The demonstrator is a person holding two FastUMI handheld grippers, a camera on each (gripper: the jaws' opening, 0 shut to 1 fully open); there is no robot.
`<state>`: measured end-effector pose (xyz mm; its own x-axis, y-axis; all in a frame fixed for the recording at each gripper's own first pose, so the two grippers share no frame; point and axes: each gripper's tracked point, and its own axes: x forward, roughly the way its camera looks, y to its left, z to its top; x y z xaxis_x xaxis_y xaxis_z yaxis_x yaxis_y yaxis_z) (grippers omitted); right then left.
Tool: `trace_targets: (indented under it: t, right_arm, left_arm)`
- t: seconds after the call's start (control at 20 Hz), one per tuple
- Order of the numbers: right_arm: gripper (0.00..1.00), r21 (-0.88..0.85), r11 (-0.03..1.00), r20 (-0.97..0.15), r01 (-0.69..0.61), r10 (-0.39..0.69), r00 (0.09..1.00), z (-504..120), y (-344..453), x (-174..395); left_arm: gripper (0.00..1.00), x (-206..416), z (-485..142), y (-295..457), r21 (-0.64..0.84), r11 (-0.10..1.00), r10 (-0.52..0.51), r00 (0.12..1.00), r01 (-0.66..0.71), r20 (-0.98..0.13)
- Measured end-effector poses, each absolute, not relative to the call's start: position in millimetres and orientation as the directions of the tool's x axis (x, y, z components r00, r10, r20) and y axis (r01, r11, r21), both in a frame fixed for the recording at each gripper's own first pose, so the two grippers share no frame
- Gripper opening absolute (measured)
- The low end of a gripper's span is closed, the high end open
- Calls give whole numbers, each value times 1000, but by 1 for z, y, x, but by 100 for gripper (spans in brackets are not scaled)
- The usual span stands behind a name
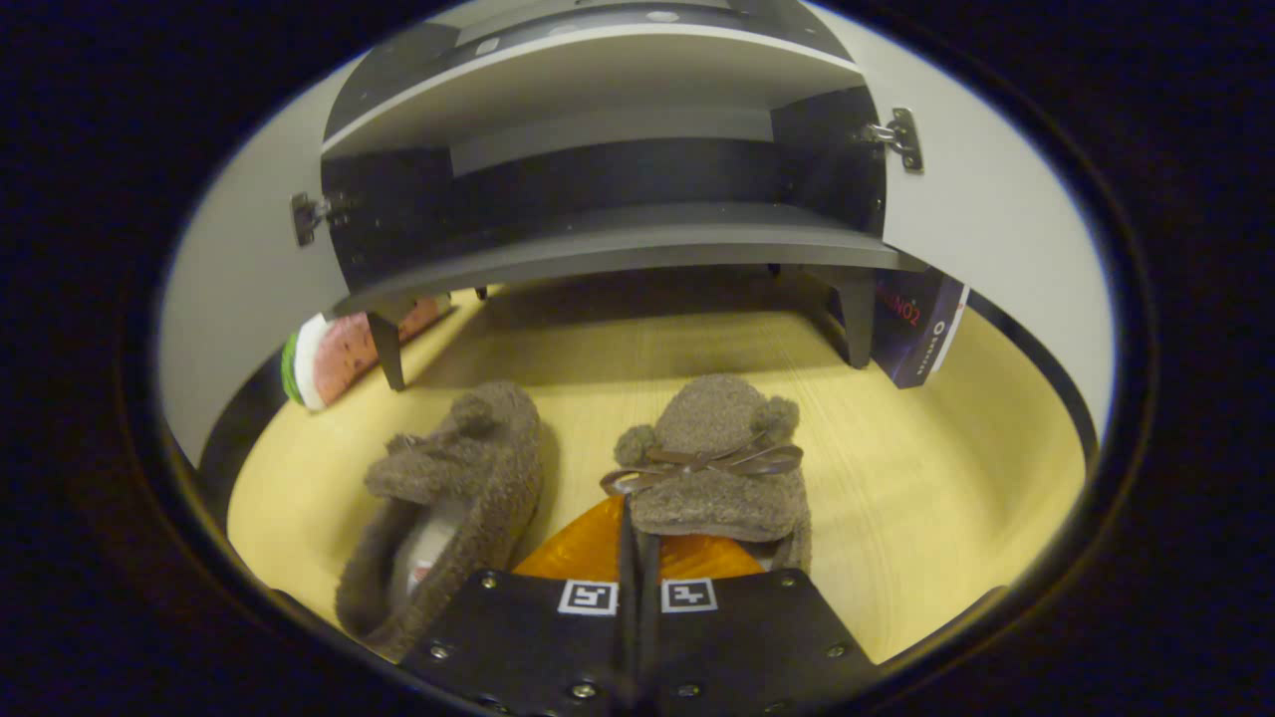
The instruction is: Grab one shoe with the right hand and put it into the shoe cabinet, grab the other shoe with the left hand and put it into the shoe cabinet; then close the right door with the right hand and the left door with the left hand.
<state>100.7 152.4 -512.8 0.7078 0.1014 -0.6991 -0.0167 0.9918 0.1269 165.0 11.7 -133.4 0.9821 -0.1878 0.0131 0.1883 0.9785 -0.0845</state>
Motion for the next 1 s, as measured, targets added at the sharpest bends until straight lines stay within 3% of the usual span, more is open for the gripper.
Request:
trace_targets:
  t: [0.2,0.4,0.9,1.0]
  right_arm:
    - [2,152,985,-646,-77,158,747,-485,153,97]
    - [2,87,993,-597,-80,116,794,-439,131,102]
    - [2,-129,990,-347,-55,6,938,-246,94,138]
    - [0,-132,989,-311,-69,25,950,-209,99,145]
  left_arm:
    - [96,172,-140,10,-66,978,-197,980,197,7]
    - [96,178,-158,-6,-80,966,-249,968,245,-43]
    - [96,195,-186,-9,-76,976,-213,970,206,-116]
    - [96,195,-189,-6,-95,976,-206,970,194,-130]
